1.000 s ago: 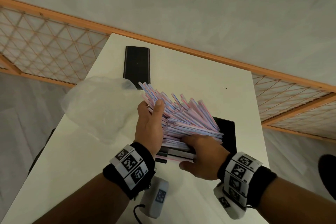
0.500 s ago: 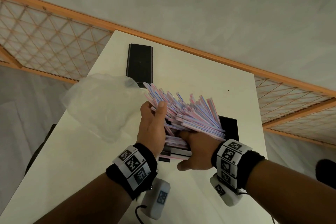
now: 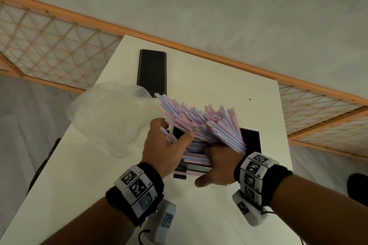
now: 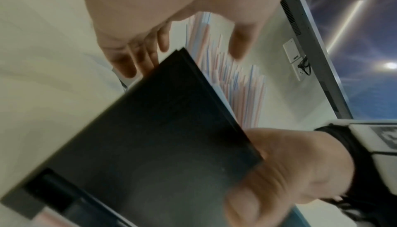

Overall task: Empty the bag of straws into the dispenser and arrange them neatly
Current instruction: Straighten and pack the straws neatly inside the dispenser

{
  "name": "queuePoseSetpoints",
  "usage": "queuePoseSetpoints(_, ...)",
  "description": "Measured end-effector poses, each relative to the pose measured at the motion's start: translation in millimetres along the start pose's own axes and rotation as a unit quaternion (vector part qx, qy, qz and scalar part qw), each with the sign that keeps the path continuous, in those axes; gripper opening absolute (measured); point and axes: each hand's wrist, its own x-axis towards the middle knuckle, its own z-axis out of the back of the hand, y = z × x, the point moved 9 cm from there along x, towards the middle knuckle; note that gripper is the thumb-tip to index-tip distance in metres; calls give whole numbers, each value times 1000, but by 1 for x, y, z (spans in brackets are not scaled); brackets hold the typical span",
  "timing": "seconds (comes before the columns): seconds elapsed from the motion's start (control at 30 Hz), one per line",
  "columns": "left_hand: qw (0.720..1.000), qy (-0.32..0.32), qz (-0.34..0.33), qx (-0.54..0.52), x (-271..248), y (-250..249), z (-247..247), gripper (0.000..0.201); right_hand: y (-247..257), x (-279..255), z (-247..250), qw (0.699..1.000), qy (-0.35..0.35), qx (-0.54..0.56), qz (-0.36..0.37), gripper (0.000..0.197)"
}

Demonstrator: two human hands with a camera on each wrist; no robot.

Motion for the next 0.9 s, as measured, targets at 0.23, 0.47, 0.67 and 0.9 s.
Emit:
queuePoseSetpoints(0.23,983,-65,-30,168,6,-25,24,29,5,-5,7,997,-32,65,31,55)
queuePoseSetpoints(0.47,991,-20,-16,128,8,-22,28,32,-2,0,1,985,-52,159,52,59)
queuePoseSetpoints(0.67,1000,-8,-18,9,6,-36,31,33,-7,-8,11,969,-104,210,83,61)
queuePoseSetpoints(0.9,992,38,-34,115,-3,-26,3,37,-1,-6,9,972,-99,191,93,53)
